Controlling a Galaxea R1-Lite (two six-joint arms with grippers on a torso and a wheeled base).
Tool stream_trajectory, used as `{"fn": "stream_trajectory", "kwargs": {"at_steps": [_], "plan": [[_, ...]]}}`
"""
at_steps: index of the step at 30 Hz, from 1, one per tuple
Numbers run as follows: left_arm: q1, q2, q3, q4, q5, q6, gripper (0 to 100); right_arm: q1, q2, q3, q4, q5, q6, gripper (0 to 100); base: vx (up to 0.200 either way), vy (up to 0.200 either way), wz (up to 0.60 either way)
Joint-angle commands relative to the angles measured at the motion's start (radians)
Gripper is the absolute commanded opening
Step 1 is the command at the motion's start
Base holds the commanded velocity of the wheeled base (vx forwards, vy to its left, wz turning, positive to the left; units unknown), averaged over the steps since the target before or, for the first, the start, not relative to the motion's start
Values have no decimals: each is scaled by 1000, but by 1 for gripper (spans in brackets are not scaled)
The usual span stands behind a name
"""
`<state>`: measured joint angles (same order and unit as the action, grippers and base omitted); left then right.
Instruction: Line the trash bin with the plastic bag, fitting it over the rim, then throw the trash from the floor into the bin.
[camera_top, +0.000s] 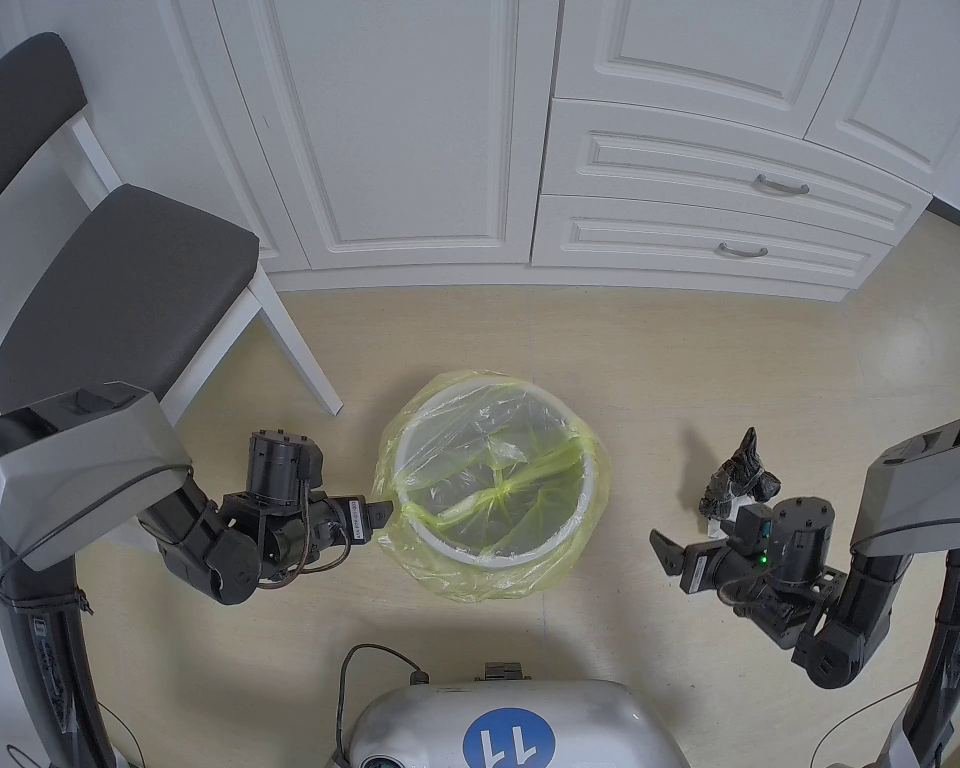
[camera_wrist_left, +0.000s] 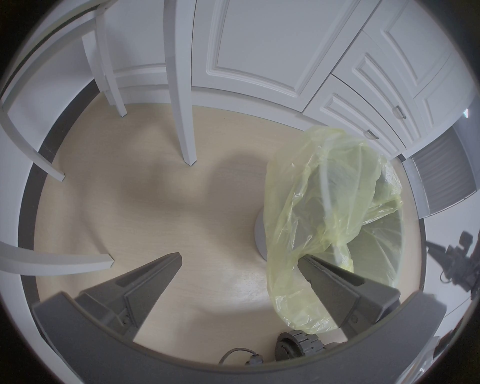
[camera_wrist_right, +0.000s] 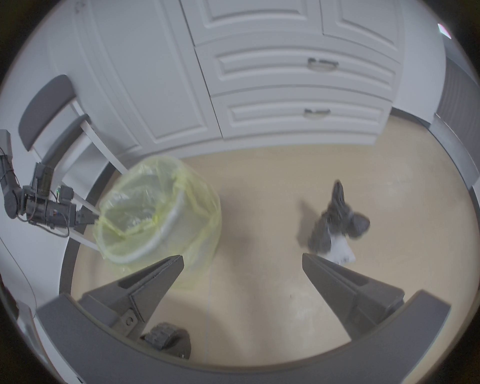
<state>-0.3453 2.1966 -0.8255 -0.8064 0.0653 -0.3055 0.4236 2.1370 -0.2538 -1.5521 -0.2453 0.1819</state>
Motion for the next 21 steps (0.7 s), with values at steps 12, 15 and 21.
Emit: {"fn": "stream_trajectory", "kwargs": {"at_steps": [12,15,21], "plan": [[16,-186,97,-39,-9,37,100,-92,98,-397,172,152,-76,100,0,0,0],[-9,-190,62,-42,-36,39,100,-106,141,-415,153,155,-76,100,0,0,0],[-124,-201,-18,-36,-127,108,100,-138,142,-413,145,190,-76,100,0,0,0]]}}
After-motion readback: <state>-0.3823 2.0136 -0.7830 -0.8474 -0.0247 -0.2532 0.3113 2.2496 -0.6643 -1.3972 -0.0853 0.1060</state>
